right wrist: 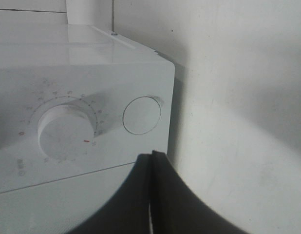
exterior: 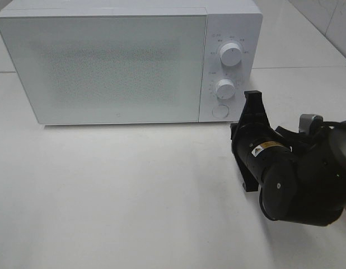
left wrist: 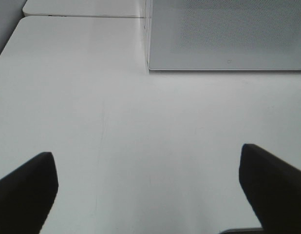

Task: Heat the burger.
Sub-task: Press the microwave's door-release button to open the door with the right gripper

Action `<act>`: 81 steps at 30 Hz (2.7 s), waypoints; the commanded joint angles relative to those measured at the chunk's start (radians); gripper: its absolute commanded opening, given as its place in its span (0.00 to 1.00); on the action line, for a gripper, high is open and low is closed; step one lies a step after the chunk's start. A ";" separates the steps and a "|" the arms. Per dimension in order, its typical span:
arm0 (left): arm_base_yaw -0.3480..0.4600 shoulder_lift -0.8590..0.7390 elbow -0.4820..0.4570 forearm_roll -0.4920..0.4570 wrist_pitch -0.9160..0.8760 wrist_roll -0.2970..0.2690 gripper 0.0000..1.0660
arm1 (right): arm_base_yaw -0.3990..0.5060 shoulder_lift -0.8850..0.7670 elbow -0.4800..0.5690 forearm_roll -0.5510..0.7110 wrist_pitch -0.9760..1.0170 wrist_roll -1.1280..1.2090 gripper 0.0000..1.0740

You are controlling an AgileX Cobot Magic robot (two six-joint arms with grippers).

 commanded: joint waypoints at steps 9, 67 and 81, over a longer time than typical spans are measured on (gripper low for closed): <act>0.001 -0.023 0.003 0.001 -0.015 0.000 0.87 | -0.085 0.078 -0.108 -0.121 0.043 0.072 0.00; 0.001 -0.023 0.003 0.000 -0.015 -0.001 0.87 | -0.219 0.246 -0.473 -0.205 -0.047 0.091 0.00; 0.001 -0.016 0.003 0.000 -0.015 -0.001 0.87 | -0.216 0.245 -0.479 -0.218 -0.042 0.087 0.00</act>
